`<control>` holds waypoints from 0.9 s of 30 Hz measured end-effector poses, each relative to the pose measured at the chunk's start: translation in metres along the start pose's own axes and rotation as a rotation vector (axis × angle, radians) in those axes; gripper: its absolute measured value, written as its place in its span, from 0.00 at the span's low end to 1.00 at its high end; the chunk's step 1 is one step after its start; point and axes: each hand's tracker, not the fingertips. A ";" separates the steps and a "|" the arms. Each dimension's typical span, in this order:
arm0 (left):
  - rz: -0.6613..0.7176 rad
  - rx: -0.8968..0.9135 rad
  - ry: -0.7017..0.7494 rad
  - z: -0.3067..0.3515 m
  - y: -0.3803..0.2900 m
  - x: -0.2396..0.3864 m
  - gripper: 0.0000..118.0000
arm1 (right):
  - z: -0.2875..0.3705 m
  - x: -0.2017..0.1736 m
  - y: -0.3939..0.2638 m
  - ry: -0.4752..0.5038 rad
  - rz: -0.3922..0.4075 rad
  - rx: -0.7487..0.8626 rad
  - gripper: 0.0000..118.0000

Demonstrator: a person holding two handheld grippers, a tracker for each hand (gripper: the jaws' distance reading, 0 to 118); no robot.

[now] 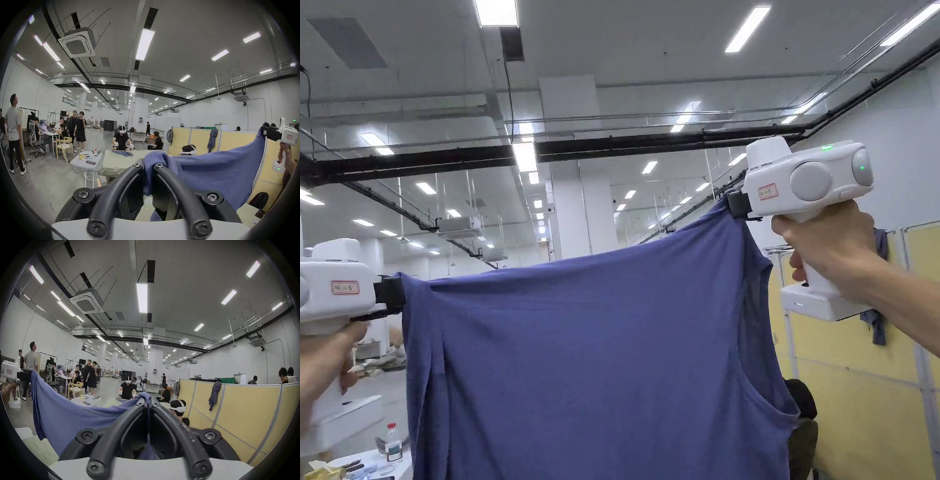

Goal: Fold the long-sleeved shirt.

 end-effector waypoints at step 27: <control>-0.006 -0.123 0.101 -0.096 -0.177 -0.060 0.06 | -0.125 -0.049 -0.206 0.083 -0.062 -0.193 0.02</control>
